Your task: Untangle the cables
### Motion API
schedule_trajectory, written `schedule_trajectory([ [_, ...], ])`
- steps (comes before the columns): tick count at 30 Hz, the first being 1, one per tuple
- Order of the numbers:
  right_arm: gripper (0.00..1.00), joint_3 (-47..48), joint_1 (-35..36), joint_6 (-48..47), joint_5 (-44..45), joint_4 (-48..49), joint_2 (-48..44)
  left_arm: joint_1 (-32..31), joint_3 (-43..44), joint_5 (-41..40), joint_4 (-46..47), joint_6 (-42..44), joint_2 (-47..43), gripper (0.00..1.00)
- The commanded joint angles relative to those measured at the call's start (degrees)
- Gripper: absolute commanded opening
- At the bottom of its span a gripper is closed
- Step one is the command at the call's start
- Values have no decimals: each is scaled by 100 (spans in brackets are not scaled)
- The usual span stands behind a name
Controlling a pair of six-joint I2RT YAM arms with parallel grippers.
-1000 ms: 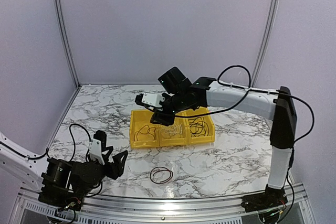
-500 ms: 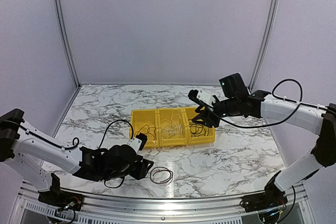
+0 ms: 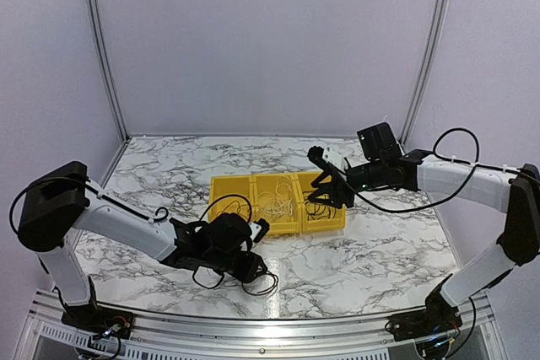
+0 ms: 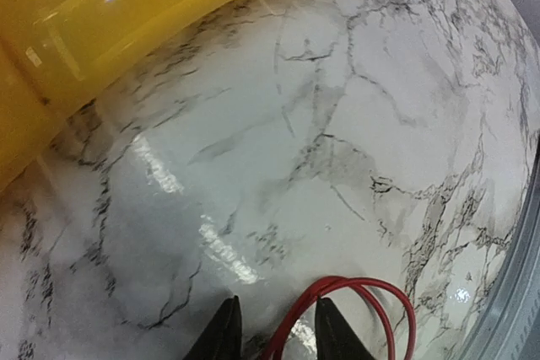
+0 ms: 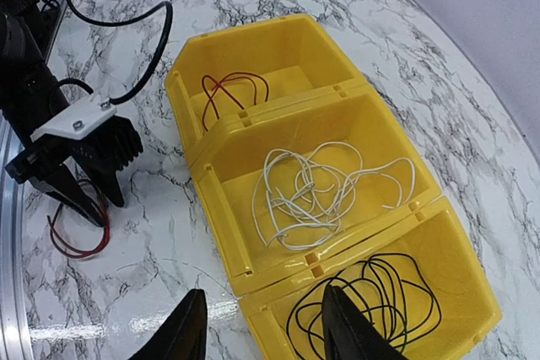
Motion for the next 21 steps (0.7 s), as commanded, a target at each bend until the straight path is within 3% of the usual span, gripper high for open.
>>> schedule_trajectory([
  [1,46,134,-34,-47,-248,11,39,15,504,563,-705,277,517,25],
  [5,46,117,-38,-57,-269,14,17,15,609,675,-758,271,591,9],
  [9,45,124,-33,-145,-253,-17,61,15,639,538,-730,249,424,0],
  [19,44,216,-82,233,-35,117,84,6,1110,-228,-722,629,-359,0],
  [21,47,465,-233,562,-449,9,33,6,1107,-589,-722,675,-615,0],
])
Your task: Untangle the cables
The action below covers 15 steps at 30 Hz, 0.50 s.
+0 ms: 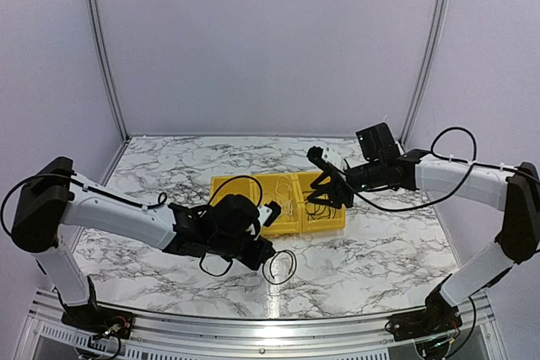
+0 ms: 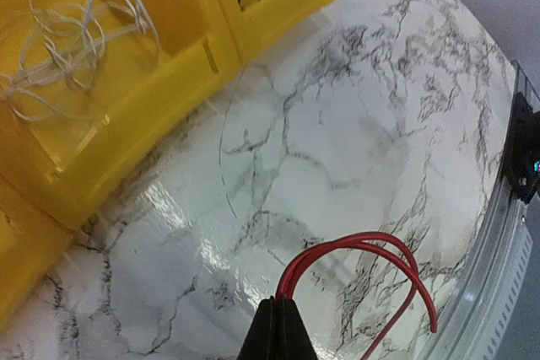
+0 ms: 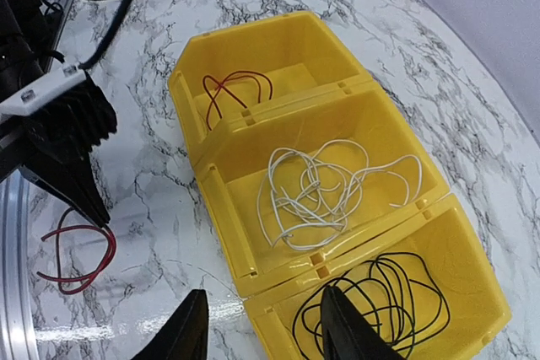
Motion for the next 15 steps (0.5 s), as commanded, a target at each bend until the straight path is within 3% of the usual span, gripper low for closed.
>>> schedule_trajectory([
  [1,48,604,-244,610,-622,-111,-84,6,163,-875,-60,238,-729,0],
  [6,52,1423,-157,688,-1105,-896,19,6,7,-1892,375,-12,-1331,0],
  [15,60,1823,639,912,-252,-1355,169,6,104,-2808,693,-521,-1587,0],
])
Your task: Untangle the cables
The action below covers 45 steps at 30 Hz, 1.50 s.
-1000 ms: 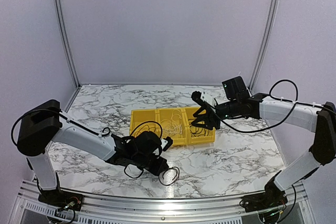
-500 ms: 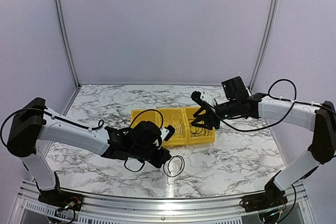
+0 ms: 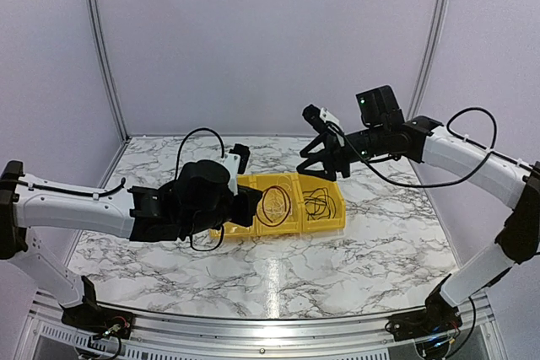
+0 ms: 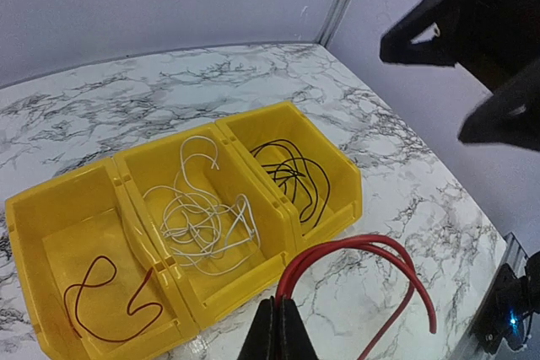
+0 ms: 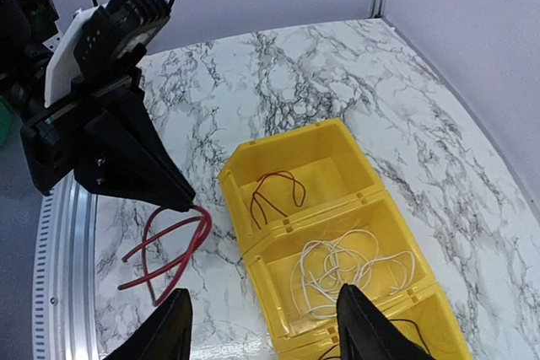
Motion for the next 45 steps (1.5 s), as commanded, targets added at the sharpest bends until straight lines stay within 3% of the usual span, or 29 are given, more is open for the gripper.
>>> schedule_trajectory([
  [1,60,83,487,257,380,-314,204,6,124,-644,154,-343,-50,0],
  [10,61,338,660,515,419,-306,757,6,196,-607,199,-462,-124,0],
  [19,40,479,453,963,556,10,1639,6,-140,-581,560,-526,-458,0],
  [24,35,872,82,1115,466,176,2309,6,-268,-706,590,-404,-624,0],
  [27,32,926,-155,1320,912,212,2514,14,-379,-1119,492,-279,-833,0],
  [33,36,296,-778,1282,1054,550,2053,89,-238,-2627,-704,-145,-1159,0],
  [45,41,-223,-1583,1086,696,742,1424,752,422,-2410,-1732,-5,-136,0],
])
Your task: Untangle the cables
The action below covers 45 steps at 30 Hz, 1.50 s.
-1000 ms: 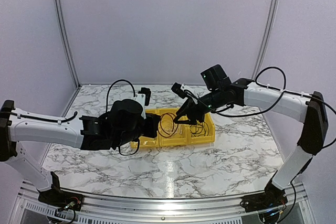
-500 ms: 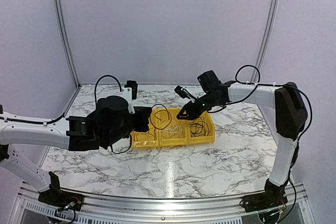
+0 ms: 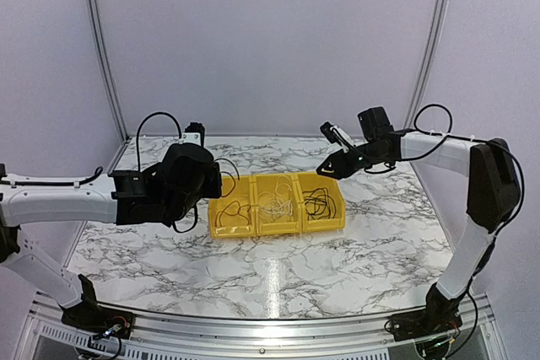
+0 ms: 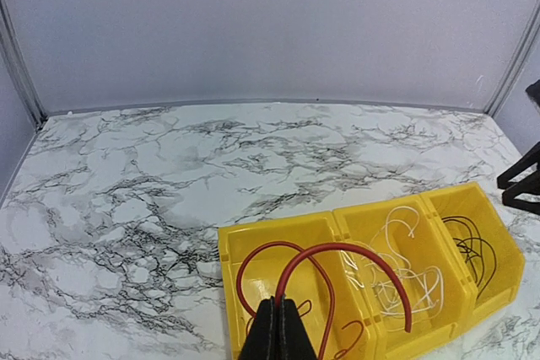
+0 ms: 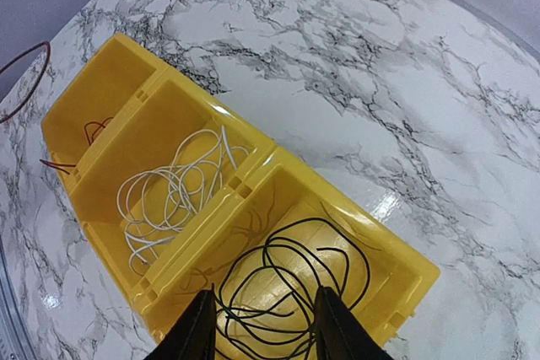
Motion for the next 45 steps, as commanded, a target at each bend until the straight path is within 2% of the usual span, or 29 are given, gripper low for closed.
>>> schedule_trajectory([
  [1,41,-104,-367,-30,-257,209,-242,184,364,14,-536,152,577,0],
  [7,42,-239,-718,47,-524,298,-400,396,789,380,-611,103,1472,0],
  [13,44,-294,-768,57,-666,331,-457,566,1198,691,-857,12,2319,0],
  [14,44,-294,-768,46,-680,323,-457,579,1253,746,-910,-16,2382,5],
  [15,45,-289,-768,30,-696,310,-462,584,1283,783,-936,-39,2413,21],
  [16,45,-287,-771,11,-705,305,-470,578,1288,803,-950,-82,2407,32],
  [18,47,-245,-765,-31,-710,245,-486,585,1224,818,-946,-159,2292,43],
  [25,50,-151,-821,-310,-395,116,-849,579,1065,664,-949,-9,1729,52],
  [30,53,-142,-1104,-567,-196,110,-1347,585,1083,658,-953,595,1285,62],
  [35,58,-612,-1611,-490,-206,879,-2285,662,1182,658,-980,1356,745,72],
  [37,62,-764,-1637,-529,101,1070,-2629,799,1279,813,-1064,1487,541,74],
  [41,84,-1045,-1638,-206,711,1522,-3277,1027,1457,1019,-1138,1721,145,82],
  [42,93,-1136,-1638,-80,755,1633,-3449,1065,1478,1043,-1134,1782,57,86],
  [45,98,-1397,-1638,149,524,1807,-3770,1139,1471,1120,-1096,1951,-73,95],
])
